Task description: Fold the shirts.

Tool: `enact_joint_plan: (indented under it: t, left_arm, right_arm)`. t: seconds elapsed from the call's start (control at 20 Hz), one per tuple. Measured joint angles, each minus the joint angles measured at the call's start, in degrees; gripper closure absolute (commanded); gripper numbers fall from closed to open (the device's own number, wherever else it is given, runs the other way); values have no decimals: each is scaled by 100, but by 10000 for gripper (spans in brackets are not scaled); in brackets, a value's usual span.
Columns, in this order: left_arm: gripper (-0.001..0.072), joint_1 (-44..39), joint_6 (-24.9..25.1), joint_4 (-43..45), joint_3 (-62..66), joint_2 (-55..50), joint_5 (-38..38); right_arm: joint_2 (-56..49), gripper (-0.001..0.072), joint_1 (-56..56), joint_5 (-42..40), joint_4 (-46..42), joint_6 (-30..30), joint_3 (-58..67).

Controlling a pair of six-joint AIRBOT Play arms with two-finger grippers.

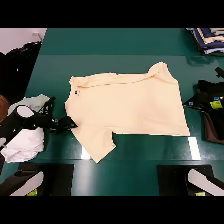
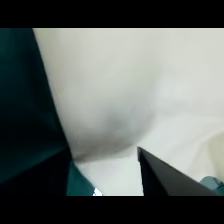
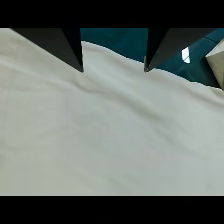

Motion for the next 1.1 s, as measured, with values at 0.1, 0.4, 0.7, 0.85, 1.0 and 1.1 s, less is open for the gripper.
enact_joint_plan:
  t: [0.1,0.4,0.7,0.85,1.0,1.1]
  left_arm:
    - [226,0,81,-232,-138,28,179]
    - [682,-4,199,-404,-103,50,525]
    - [681,-4,422,-315,557,61,221]
    - [681,-4,472,-280,697,59,205]
    - [681,-4,492,-269,745,59,197]
    - [680,-4,496,-262,763,61,201]
  right_arm:
    - [57,264,-9,7,4,-7,-39]
    - [111,264,-210,166,-323,-11,-83]
    - [24,263,-1517,232,-938,87,-800]
    - [-197,263,-2133,55,-911,79,-1475]
    - [-380,263,-2319,-208,-743,-46,-1950]
    - [-501,263,-2232,-332,-682,-109,-2111]
